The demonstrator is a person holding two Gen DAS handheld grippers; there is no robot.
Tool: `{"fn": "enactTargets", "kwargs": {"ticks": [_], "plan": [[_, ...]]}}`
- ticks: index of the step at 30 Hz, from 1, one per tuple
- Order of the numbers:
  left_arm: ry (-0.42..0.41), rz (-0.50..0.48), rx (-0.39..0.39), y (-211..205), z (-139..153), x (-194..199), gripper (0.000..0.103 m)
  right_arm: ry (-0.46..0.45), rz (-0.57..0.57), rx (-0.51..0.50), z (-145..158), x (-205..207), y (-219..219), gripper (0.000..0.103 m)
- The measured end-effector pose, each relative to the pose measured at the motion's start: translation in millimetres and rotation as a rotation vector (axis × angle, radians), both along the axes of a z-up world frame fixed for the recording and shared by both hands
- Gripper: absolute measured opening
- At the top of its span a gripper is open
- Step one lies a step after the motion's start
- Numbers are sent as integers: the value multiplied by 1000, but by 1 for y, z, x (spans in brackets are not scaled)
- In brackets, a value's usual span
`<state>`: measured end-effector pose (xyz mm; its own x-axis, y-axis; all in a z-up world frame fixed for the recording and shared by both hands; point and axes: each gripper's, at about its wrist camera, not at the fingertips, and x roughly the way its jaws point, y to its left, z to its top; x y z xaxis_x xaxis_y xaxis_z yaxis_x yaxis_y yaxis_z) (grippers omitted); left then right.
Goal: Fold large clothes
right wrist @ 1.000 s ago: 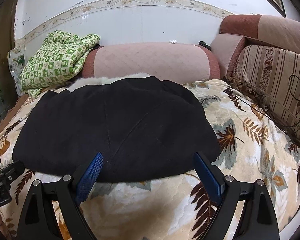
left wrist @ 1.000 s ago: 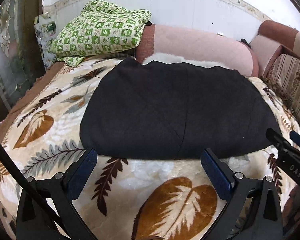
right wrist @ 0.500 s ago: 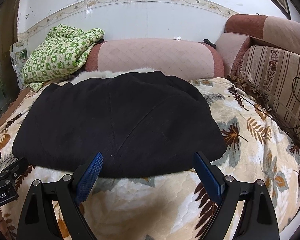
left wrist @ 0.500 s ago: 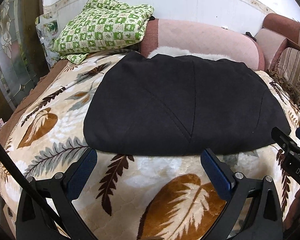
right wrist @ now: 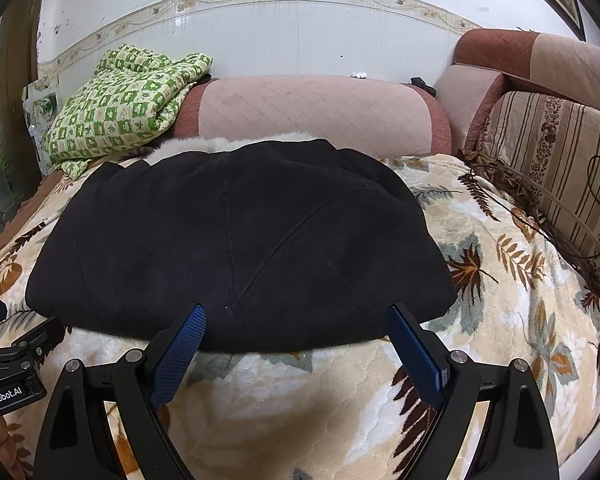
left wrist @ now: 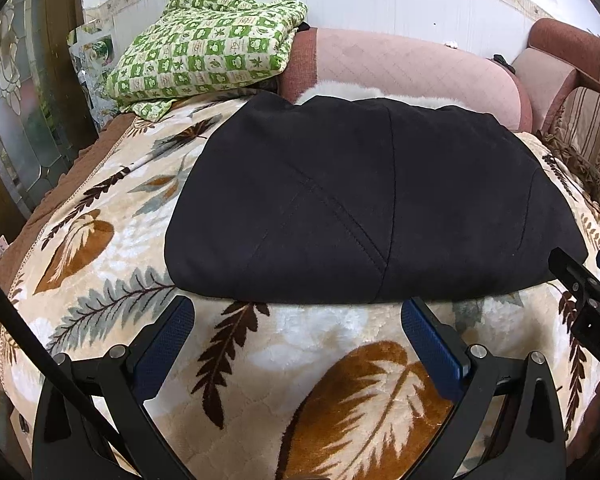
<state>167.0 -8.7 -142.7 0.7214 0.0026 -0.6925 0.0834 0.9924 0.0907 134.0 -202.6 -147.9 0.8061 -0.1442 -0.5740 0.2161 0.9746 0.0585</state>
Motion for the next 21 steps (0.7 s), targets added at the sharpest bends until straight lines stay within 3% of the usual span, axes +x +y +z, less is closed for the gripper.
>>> {"fn": "enactTargets", "kwargs": {"ticks": [21], "plan": [[10, -1, 14, 1, -4, 0, 103, 6, 5, -18, 0, 0, 3, 94]]}}
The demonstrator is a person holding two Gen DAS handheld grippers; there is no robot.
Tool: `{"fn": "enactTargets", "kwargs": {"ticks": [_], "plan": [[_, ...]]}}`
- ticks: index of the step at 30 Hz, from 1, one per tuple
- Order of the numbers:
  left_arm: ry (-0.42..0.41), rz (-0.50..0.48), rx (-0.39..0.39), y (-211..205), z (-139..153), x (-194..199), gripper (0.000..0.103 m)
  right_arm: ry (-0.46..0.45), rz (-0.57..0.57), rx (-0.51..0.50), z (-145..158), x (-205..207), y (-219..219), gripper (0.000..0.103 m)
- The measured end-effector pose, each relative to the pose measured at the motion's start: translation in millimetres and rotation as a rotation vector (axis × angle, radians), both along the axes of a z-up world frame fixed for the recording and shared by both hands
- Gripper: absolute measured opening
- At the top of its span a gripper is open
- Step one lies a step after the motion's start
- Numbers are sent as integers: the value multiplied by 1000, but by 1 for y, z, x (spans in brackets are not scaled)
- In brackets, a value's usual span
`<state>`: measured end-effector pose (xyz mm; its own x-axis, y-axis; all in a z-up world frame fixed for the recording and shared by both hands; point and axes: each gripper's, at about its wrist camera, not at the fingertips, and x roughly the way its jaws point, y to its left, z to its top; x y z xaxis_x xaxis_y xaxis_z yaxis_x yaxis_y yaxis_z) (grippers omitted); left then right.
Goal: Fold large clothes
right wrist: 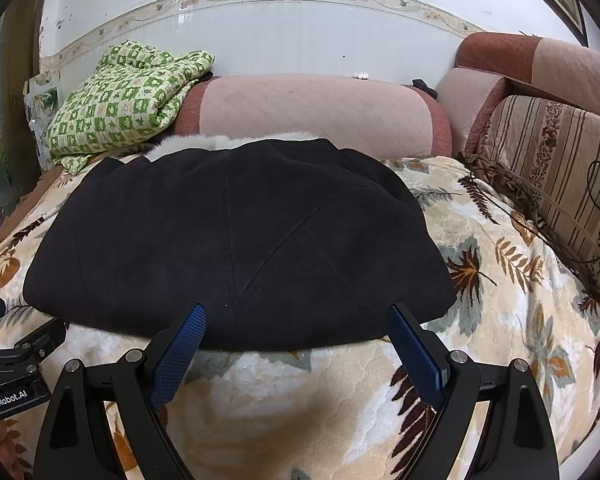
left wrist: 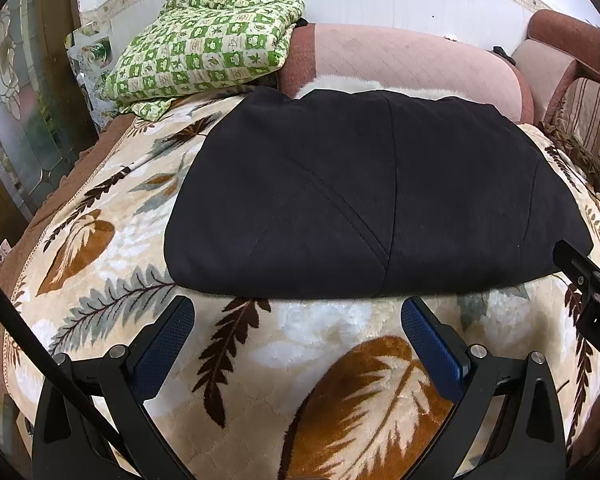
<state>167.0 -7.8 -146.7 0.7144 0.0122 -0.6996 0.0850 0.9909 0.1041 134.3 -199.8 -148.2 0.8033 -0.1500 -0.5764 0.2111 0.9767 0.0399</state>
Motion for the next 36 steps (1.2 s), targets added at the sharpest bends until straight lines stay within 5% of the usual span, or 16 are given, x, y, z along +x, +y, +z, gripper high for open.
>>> {"fn": "enactTargets", "kwargs": {"ticks": [36], "plan": [[17, -7, 13, -1, -3, 1, 103, -5, 4, -3, 0, 0, 3, 94]]}}
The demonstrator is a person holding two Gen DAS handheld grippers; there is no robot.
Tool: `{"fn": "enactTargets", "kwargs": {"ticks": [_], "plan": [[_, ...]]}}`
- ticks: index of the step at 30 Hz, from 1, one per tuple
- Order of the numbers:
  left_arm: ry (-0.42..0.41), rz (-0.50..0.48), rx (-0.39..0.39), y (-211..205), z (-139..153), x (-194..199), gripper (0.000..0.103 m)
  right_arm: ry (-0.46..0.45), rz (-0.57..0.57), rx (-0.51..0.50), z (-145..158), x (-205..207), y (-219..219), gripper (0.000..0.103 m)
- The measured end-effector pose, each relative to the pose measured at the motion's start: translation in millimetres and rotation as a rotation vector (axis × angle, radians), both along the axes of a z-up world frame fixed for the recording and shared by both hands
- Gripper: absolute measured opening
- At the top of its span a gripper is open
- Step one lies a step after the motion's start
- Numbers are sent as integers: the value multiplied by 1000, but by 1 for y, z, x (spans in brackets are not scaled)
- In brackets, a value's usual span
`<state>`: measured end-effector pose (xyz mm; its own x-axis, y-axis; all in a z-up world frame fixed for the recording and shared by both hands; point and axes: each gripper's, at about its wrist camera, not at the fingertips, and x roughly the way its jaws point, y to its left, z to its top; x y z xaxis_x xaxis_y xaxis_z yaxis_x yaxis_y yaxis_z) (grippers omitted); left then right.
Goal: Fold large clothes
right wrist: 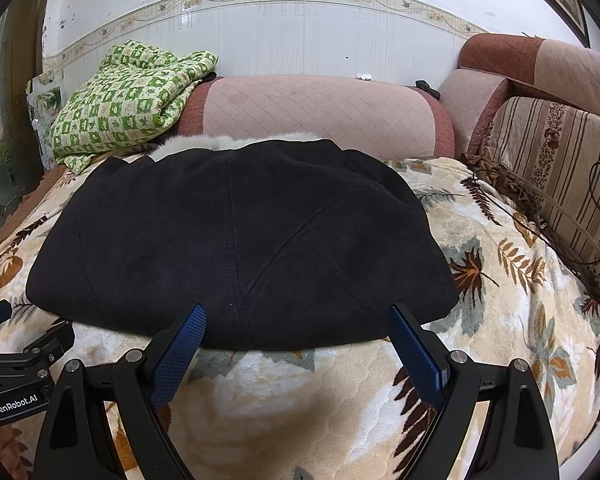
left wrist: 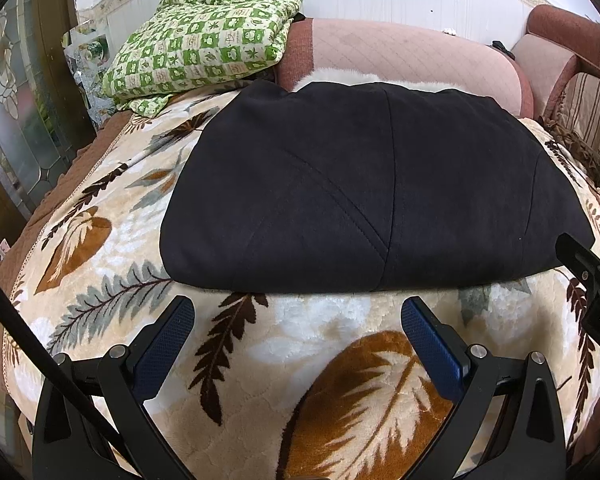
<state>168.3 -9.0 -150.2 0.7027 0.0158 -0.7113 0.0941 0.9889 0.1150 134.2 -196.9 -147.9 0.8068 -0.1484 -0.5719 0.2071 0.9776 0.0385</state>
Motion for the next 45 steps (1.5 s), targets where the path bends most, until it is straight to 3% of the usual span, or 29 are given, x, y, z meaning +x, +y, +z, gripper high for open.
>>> {"fn": "enactTargets", "kwargs": {"ticks": [45], "plan": [[42, 3, 14, 4, -12, 8, 103, 1, 16, 7, -4, 0, -4, 95]]}}
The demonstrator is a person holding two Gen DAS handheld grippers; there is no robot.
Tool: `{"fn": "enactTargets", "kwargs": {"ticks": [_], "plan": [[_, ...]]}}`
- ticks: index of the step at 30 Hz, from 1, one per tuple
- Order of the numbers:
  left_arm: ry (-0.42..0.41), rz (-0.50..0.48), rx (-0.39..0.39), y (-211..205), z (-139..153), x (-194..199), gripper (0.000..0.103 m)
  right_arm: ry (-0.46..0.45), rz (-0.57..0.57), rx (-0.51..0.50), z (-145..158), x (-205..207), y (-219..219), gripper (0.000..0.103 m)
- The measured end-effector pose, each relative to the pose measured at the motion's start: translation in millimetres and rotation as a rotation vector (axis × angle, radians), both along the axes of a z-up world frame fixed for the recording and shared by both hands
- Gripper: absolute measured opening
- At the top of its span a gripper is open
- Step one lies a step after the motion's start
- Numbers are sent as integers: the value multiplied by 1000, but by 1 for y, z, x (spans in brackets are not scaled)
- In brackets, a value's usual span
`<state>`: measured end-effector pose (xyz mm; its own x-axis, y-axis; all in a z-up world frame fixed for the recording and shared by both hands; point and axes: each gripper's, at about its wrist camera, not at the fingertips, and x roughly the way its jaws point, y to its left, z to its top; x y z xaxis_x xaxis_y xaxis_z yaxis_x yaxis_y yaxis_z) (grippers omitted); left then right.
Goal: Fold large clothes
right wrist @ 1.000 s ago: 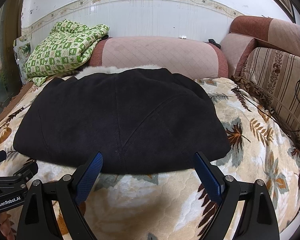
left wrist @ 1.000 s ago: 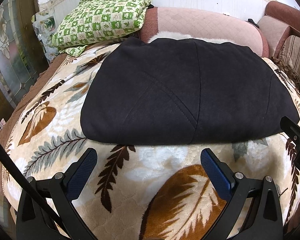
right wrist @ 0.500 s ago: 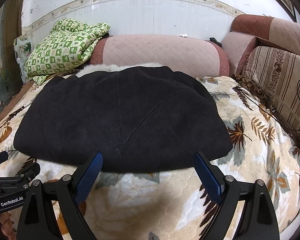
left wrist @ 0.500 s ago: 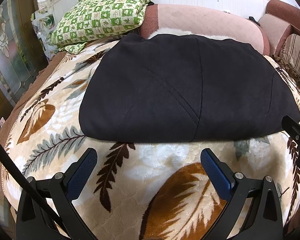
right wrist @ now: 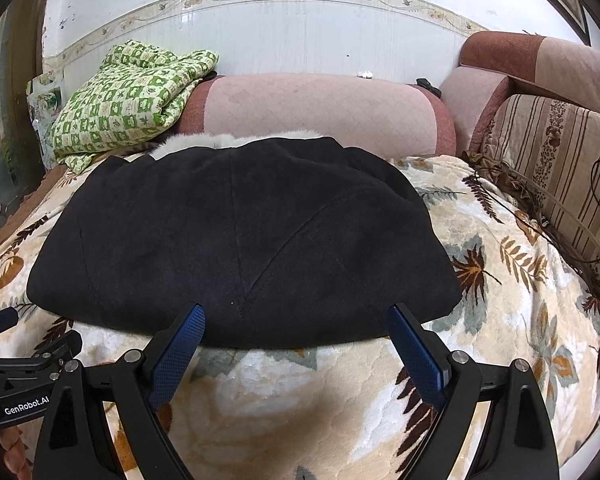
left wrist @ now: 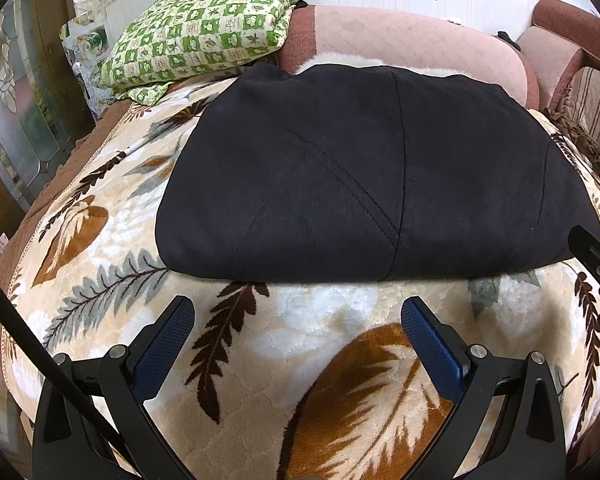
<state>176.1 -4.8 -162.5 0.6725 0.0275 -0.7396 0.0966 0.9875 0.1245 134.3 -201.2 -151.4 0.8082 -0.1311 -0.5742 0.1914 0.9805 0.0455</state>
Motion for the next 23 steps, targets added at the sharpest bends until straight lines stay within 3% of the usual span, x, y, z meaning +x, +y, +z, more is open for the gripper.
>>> {"fn": "enactTargets", "kwargs": {"ticks": [23], "plan": [[6, -4, 4, -2, -2, -1, 103, -3, 7, -3, 2, -1, -1, 95]]}}
